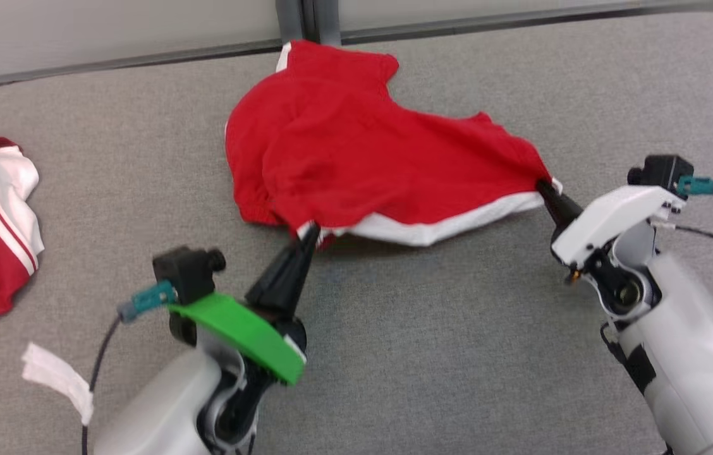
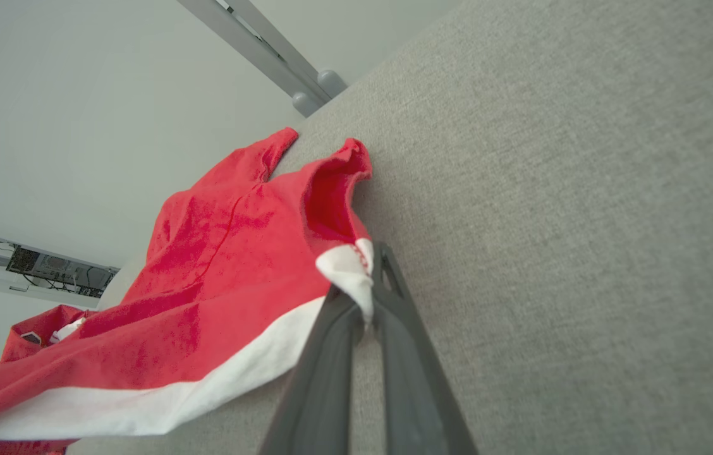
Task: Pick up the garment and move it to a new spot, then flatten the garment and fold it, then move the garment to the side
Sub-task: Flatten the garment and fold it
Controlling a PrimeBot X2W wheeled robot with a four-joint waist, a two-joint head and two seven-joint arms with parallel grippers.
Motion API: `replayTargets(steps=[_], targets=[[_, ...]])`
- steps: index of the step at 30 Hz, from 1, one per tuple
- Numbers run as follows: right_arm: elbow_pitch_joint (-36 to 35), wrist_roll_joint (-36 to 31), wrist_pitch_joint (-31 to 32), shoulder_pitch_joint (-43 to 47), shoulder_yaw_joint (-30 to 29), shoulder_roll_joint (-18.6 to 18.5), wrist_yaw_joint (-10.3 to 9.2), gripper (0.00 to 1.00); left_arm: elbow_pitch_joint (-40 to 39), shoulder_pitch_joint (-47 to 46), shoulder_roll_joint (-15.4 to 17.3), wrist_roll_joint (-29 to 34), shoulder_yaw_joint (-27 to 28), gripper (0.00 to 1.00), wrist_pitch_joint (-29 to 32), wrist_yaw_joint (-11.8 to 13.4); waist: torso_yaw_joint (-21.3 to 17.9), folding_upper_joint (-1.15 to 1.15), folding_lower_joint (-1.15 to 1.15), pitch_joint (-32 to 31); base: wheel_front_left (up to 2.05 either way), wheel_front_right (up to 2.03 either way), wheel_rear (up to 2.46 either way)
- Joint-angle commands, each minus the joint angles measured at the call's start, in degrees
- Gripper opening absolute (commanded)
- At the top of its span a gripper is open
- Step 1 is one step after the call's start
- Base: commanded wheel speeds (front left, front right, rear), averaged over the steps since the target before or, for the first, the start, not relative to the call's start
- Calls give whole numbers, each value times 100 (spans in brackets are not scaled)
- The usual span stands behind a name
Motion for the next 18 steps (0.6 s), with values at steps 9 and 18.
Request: replayTargets(steps=[9, 18], targets=[[-1315, 469, 213, 2336, -211, -349, 3, 0, -466, 1734, 360, 485, -537, 0, -42, 384, 183, 0, 1, -1118, 0, 0, 0], [-2845, 368, 644, 4211, -980, 52, 4, 0, -760, 2264, 807, 701, -577, 0, -46, 538, 322, 0, 1, -1383, 0, 0, 0]])
